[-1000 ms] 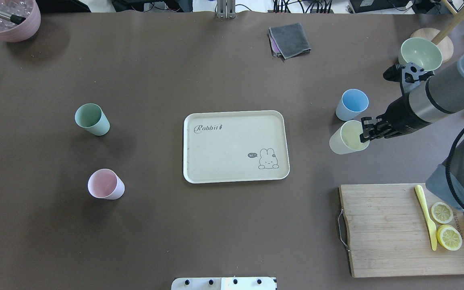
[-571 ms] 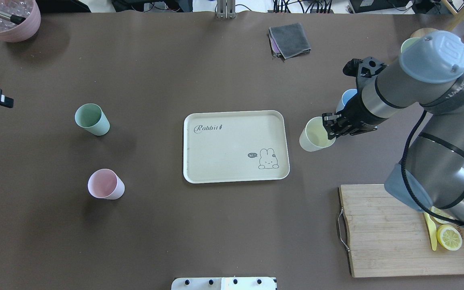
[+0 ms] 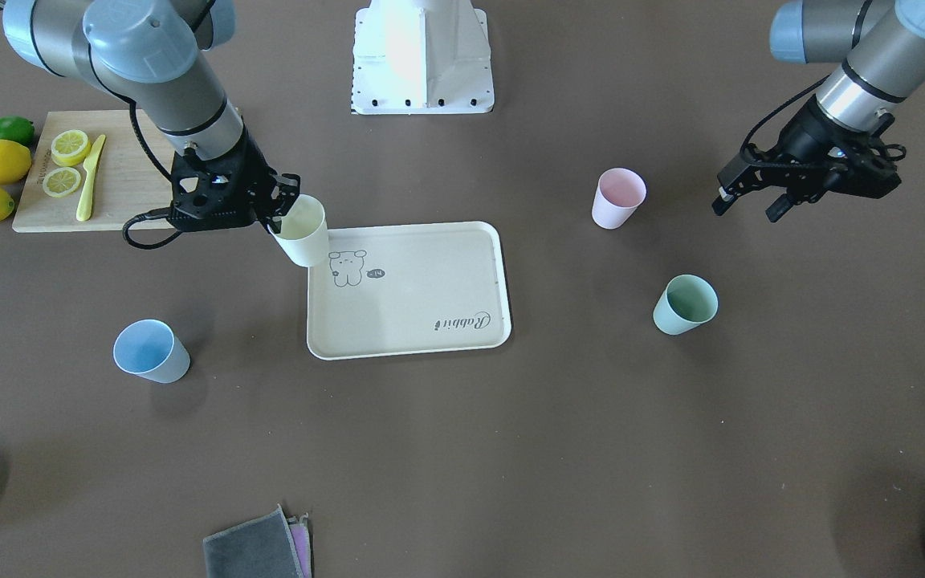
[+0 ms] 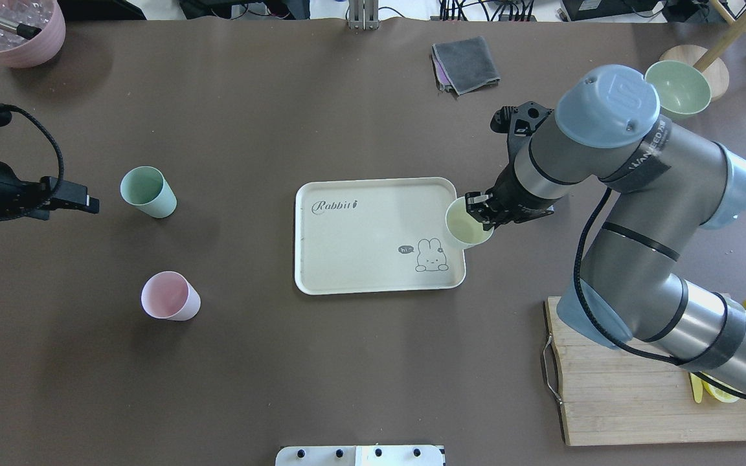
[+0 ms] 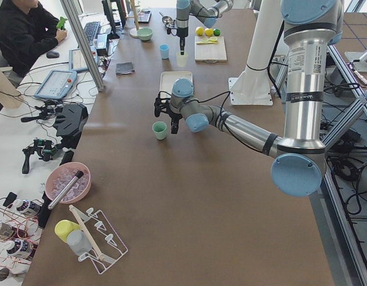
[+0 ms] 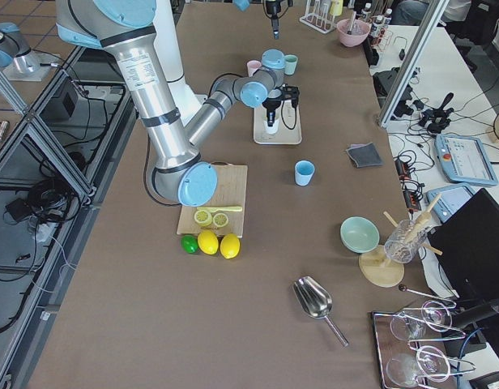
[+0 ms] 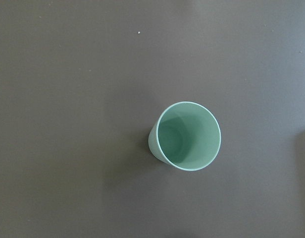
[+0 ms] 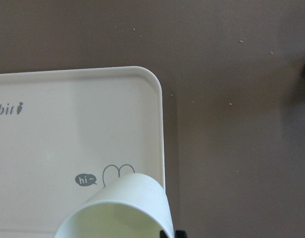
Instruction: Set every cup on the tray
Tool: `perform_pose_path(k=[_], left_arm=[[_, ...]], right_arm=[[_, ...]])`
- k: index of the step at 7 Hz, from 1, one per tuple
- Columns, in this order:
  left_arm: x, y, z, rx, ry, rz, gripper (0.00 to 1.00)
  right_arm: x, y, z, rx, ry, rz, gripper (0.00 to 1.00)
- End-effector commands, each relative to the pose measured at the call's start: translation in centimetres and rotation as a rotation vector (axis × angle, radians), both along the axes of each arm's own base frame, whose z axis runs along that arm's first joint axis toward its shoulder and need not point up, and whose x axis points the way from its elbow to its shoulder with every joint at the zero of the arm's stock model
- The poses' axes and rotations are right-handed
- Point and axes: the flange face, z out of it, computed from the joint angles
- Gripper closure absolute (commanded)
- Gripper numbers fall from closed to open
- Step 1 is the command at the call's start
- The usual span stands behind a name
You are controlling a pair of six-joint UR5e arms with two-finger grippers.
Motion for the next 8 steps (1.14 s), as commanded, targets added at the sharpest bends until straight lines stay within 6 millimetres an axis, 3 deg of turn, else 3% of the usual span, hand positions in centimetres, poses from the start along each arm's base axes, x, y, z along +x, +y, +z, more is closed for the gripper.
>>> perform_pose_path(k=[1, 2, 6, 8], left_arm=[[5.5, 2.7, -0.9, 0.019, -0.017, 0.015, 0.03], [7.1, 3.6, -0.9, 0.023, -0.026, 0.018, 0.03], [8.9, 5.1, -0.9, 0.023, -0.026, 0.062, 0.03], [9.0, 5.2, -0.8, 0.023, -0.029, 0.066, 0.03]], right_arm=[[-2.0, -0.4, -1.0, 0.009, 0.001, -0.009, 1.0], [-2.3, -0.5, -0.7, 0.008, 0.006, -0.009, 1.0], [-5.3, 0.2, 0.4, -0.005, 0.031, -0.048, 1.0], [-6.4, -0.5, 1.5, 0.009, 0.012, -0.048, 1.0]])
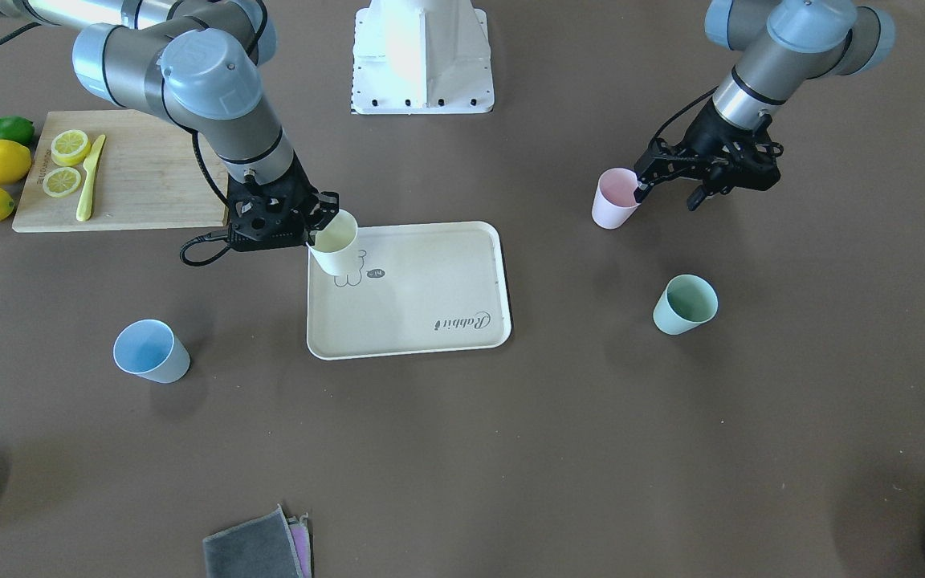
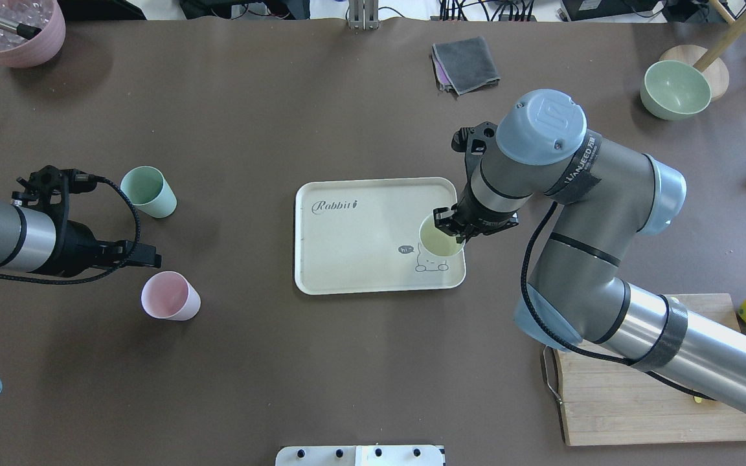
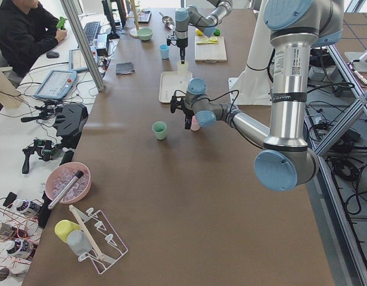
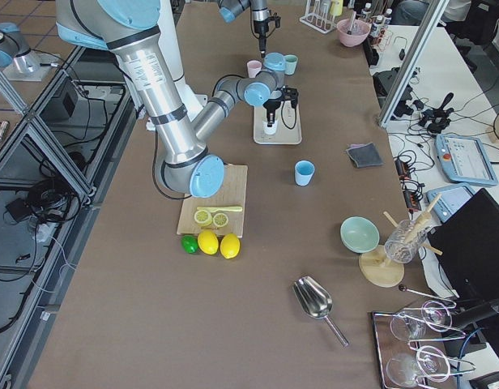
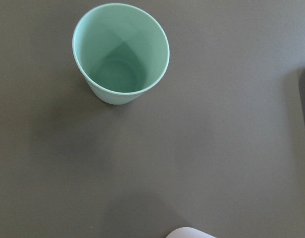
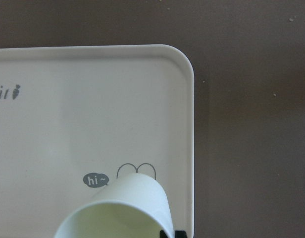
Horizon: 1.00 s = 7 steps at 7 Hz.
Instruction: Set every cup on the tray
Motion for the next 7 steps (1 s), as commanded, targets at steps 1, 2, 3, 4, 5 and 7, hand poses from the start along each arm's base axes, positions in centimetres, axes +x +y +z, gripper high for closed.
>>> perform_pose_path(k=[1, 2, 3, 4, 5, 7], left_arm=[[0.1, 0.1, 0.1, 0.0, -0.002, 0.005, 0.03], [0.4, 0.3, 0.2, 0.0, -0.004, 0.009, 0.03], [0.4, 0.3, 0.1, 0.001, -0.002, 0.011, 0.03], [0.5, 0.4, 0.1, 0.001, -0.002, 0.014, 0.03], [1.1, 0.9, 0.2, 0.005, -0.007, 0.022, 0.03], [3.0, 2.2, 0.6, 0.027, -0.033, 0.024, 0.03]], right_arm=[[-1.6, -1.0, 1.7, 0.021, -0.035, 0.0, 1.0], [-1.8, -1.1, 1.9, 0.019, -0.033, 0.0, 1.0], [-1.8, -1.0, 1.8, 0.016, -0.038, -0.005, 0.91], [-1.7, -0.9, 1.6, 0.016, -0.043, -0.009, 0.46], [-1.4, -0.7, 0.8, 0.013, -0.057, 0.002, 0.0], [-0.2, -0.7, -0.2, 0.004, -0.071, 0.027, 0.0]])
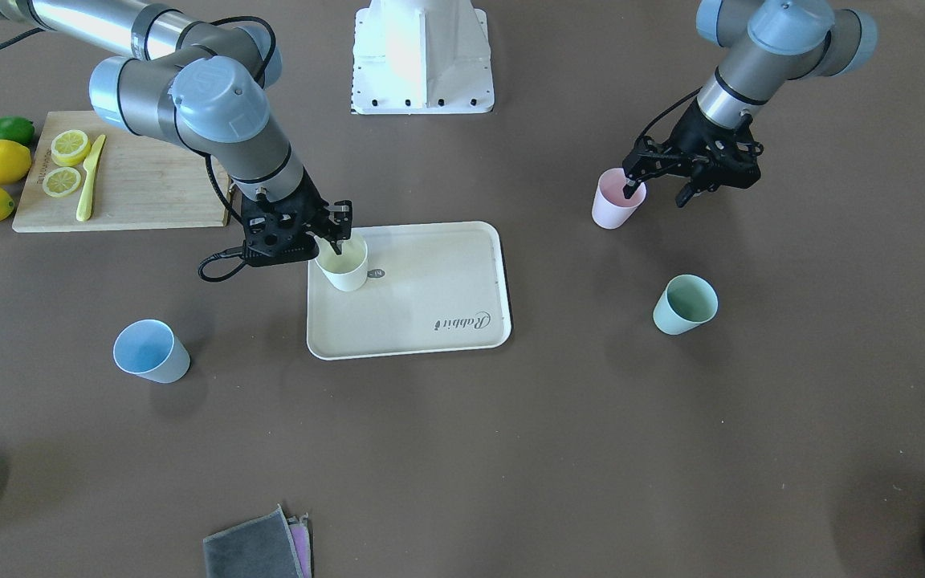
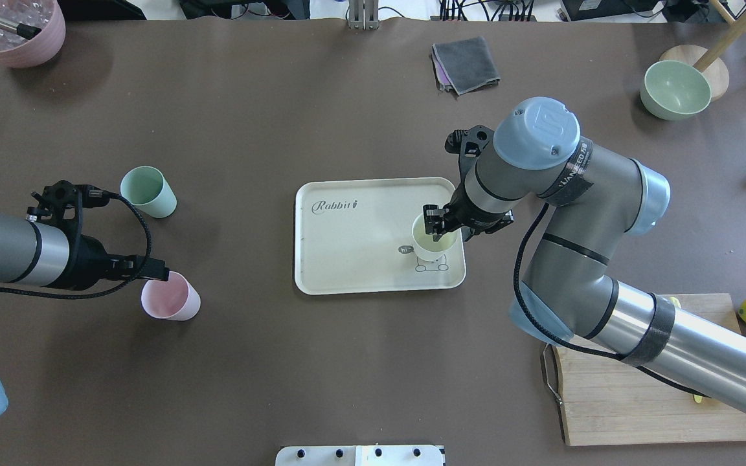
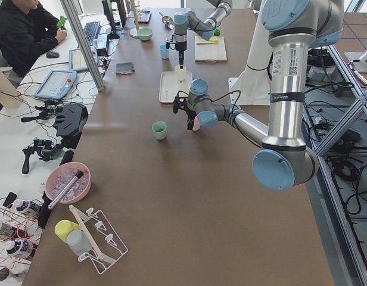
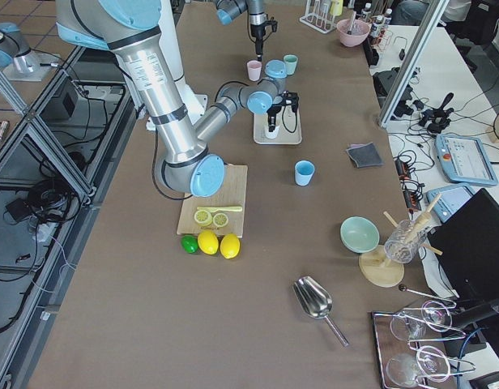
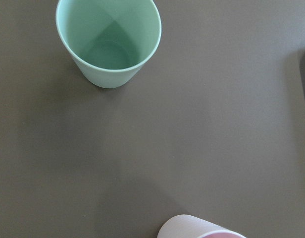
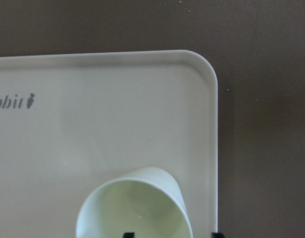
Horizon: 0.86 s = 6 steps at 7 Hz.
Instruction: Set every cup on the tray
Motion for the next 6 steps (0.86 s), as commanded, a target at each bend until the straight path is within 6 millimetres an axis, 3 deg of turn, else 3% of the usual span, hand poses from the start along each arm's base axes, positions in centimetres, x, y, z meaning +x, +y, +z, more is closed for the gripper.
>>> perform_pose_path(k=[1, 2, 3, 4, 6], left_arm=[[1.1, 1.1, 0.4, 0.004, -0.015, 0.014, 0.11], [1.6, 1.5, 0.8, 0.002, -0.02, 0.025, 0.39], [2.1, 1.9, 1.0, -0.001, -0.024, 0.039, 0.91], [2.6, 2.2, 1.1, 0.015, -0.035, 0.024, 1.0], [2.6, 2.2, 1.0, 0.018, -0.035, 0.016, 1.0]], right_arm=[[2.1, -0.8, -1.2, -0.015, -0.03, 0.016, 0.0], [3.4, -1.3, -1.9, -0.026, -0.034, 0.025, 0.0], [4.6, -1.4, -2.4, -0.034, -0.025, 0.037, 0.0], [5.9, -2.0, -2.8, -0.031, -0.027, 0.056, 0.0], [9.2, -4.1, -2.5, -0.05, -0.043, 0.08, 0.0]])
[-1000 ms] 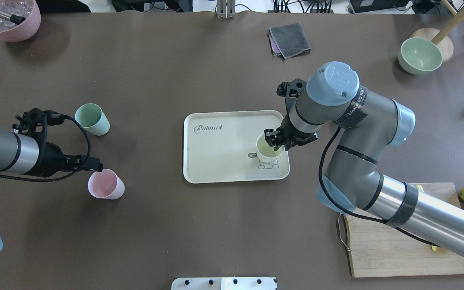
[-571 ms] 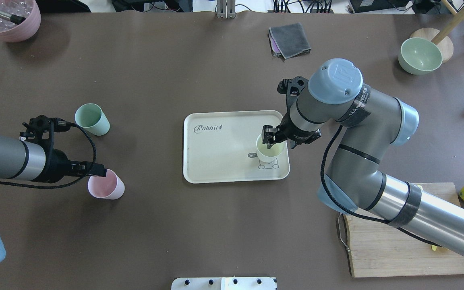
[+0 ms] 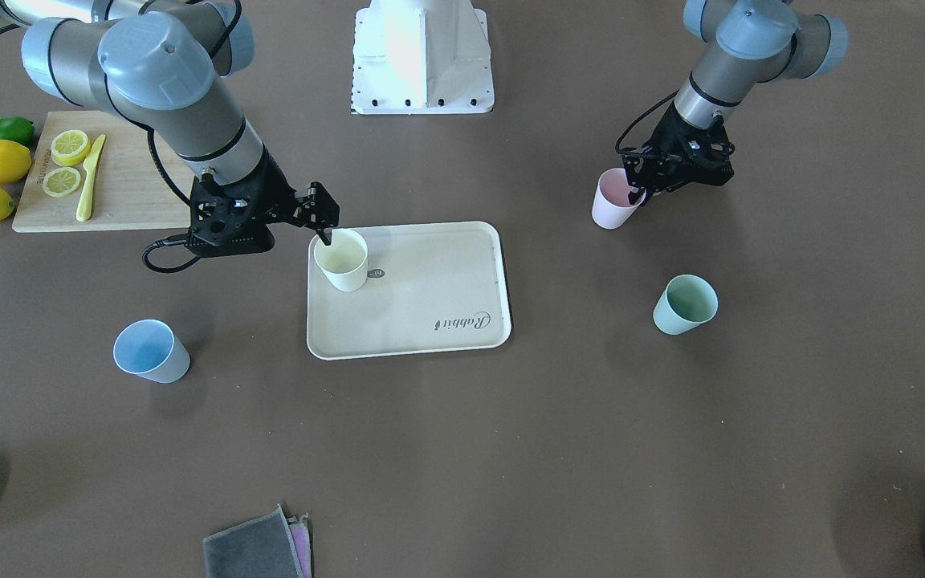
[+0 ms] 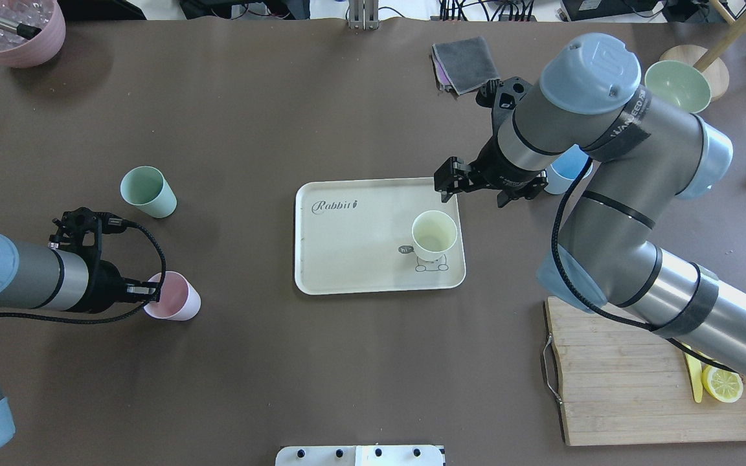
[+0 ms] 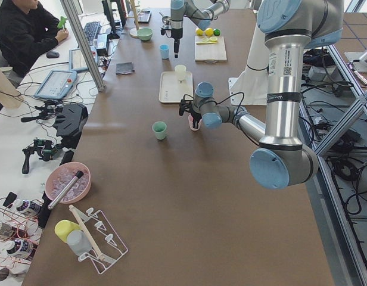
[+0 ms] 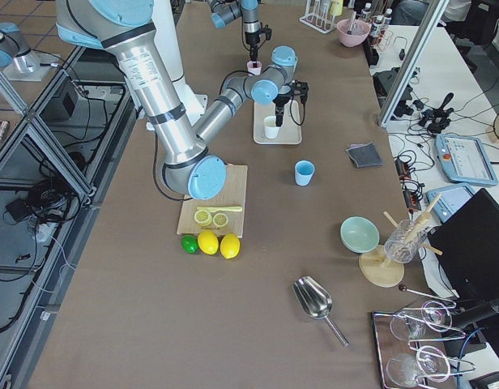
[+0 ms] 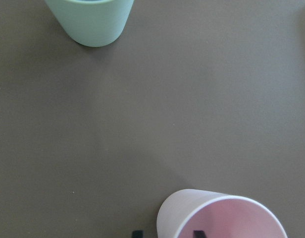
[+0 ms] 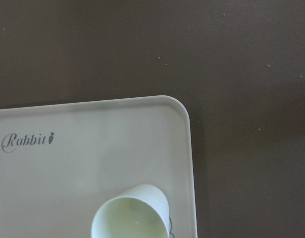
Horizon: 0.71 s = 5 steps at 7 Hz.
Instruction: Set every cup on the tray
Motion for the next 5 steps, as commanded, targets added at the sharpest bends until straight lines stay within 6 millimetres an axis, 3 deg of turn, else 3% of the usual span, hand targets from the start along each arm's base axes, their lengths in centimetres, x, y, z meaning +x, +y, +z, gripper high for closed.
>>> perform_pose_path(k=[1, 2, 3, 5], left_arm=[[-0.6, -0.1, -1.8, 0.011, 0.028, -0.007, 1.0], [-0.5, -0.4, -2.7, 0.016, 0.042, -0.006, 1.0], [0.2, -1.8, -4.9, -0.001, 0.063, -0.005, 1.0], [5.0, -5.2, -15.7, -0.07, 0.025, -0.039, 1.0]], right_arm=[[3.7, -2.3, 0.6, -0.037, 0.001, 0.02, 0.0], [4.6, -3.1, 1.2, -0.022, 0.029, 0.01, 0.0], [6.4, -4.3, 2.2, -0.005, 0.045, 0.016, 0.0], [9.9, -5.7, 6.0, 0.042, 0.09, -0.004, 0.0]])
